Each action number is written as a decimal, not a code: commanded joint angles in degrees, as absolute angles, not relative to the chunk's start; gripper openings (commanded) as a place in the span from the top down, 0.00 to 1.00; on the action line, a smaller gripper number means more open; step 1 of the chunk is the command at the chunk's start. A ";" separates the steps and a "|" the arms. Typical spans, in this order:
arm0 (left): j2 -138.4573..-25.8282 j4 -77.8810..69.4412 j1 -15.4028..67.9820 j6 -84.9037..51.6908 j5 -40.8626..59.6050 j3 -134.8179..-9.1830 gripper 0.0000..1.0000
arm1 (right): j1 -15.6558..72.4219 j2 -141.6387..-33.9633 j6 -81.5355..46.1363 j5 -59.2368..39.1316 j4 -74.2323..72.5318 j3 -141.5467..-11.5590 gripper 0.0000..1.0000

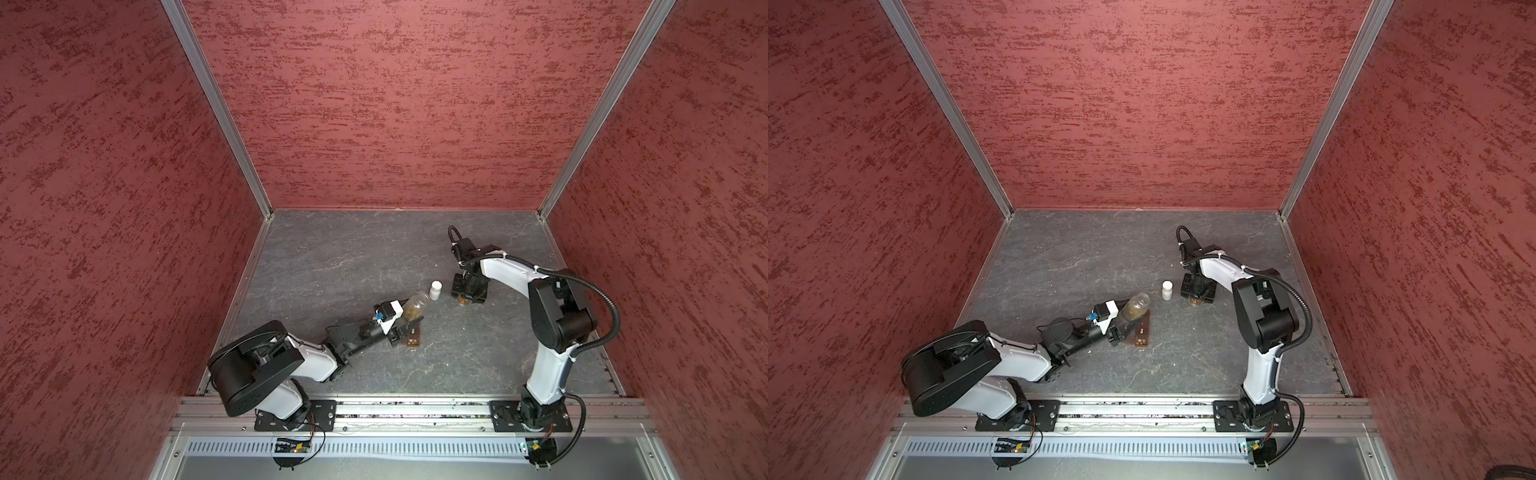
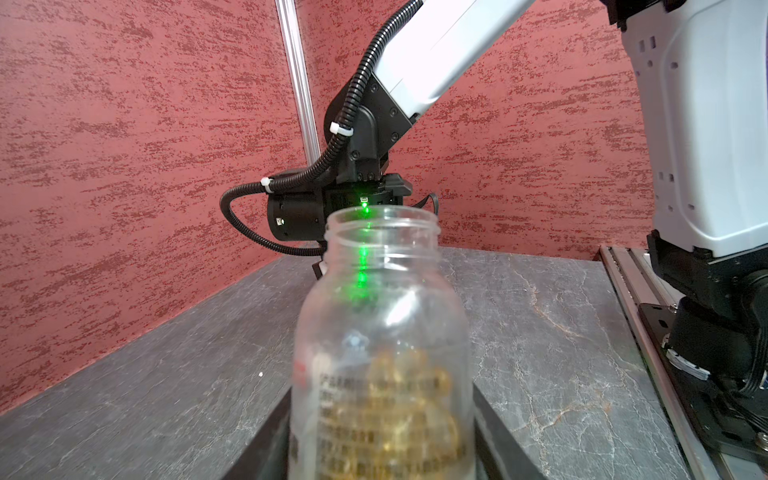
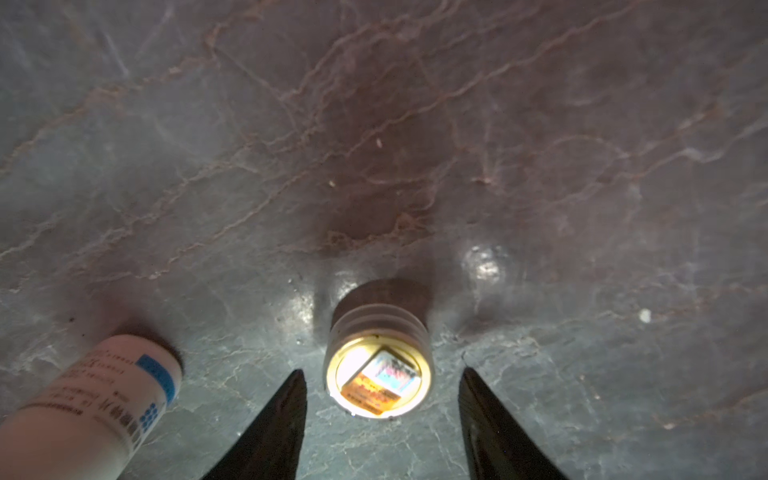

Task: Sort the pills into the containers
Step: 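Lower the open right gripper over the amber lid and close on it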

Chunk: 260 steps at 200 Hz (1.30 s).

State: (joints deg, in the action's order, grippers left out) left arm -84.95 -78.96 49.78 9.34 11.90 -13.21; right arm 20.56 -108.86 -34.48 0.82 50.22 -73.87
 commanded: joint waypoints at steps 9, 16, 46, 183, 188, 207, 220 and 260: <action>-84.14 -80.95 49.99 9.90 12.24 -13.06 1.00 | 21.00 -109.82 -34.32 2.02 52.01 -76.10 0.41; -84.24 -80.95 50.01 9.88 12.30 -13.08 1.00 | 21.01 -109.95 -34.29 2.57 52.28 -76.16 0.42; -84.37 -80.97 49.93 9.93 12.37 -13.05 1.00 | 21.00 -110.62 -34.02 3.22 52.62 -76.52 0.45; -86.90 -80.95 50.17 9.63 13.26 -14.40 1.00 | 21.44 -107.05 -33.03 4.13 56.14 -78.02 0.60; -87.08 -80.93 50.22 9.64 13.30 -14.67 1.00 | 21.44 -106.29 -32.82 3.97 56.52 -78.05 0.60; -88.04 -80.95 50.94 9.80 13.34 -15.61 1.00 | 21.74 -102.35 -32.44 3.13 58.18 -78.11 0.62; -89.05 -80.90 51.31 10.00 13.43 -16.55 1.00 | 21.91 -98.61 -32.19 2.36 59.65 -78.11 0.63; -95.11 -80.92 51.79 12.35 16.84 -23.43 1.00 | 22.10 -84.23 -30.66 -0.97 65.07 -78.88 0.63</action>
